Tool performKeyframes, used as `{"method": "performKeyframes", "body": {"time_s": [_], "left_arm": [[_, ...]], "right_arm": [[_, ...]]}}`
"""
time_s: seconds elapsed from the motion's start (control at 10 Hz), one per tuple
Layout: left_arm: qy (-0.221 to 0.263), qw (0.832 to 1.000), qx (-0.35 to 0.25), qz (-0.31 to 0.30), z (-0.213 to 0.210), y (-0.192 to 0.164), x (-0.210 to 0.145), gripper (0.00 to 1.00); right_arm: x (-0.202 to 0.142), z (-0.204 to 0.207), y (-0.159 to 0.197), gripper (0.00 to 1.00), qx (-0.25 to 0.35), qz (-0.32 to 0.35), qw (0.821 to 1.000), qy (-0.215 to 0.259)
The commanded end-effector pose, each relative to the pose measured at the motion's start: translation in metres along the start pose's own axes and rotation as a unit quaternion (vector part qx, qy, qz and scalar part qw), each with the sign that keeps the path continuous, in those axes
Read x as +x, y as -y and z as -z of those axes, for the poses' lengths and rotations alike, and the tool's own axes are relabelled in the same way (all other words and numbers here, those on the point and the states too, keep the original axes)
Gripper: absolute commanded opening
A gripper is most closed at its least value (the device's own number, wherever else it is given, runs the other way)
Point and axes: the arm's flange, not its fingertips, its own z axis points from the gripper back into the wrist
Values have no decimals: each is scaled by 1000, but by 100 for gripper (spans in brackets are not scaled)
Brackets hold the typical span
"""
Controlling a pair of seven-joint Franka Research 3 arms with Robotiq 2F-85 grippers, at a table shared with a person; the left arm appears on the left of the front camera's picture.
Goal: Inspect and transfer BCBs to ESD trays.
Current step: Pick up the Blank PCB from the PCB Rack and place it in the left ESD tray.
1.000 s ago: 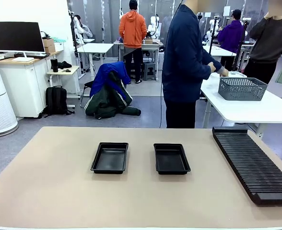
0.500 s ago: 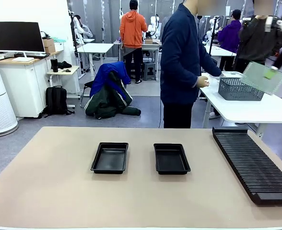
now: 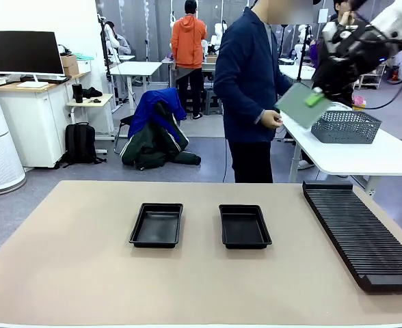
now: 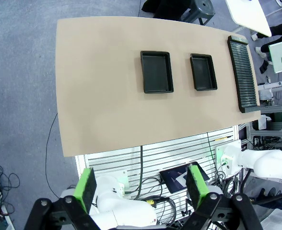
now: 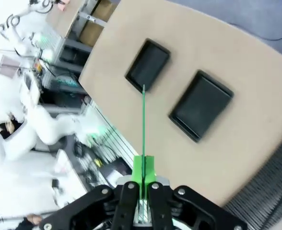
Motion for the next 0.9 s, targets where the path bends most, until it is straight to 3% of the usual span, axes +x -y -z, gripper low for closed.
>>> {"method": "performKeyframes", "body": {"time_s": [0.0,0.5,0.8], "left_arm": [[1,1000,1,-1,0,0,1,100],[1,1000,1,-1,0,0,1,100],[1,1000,1,-1,0,0,1,100]], "right_arm": [[3,50,-23,3,24,44,997,55],[25,171,-64,3,73,131,984,100],[27,233,-70,3,91,158,979,90]]}}
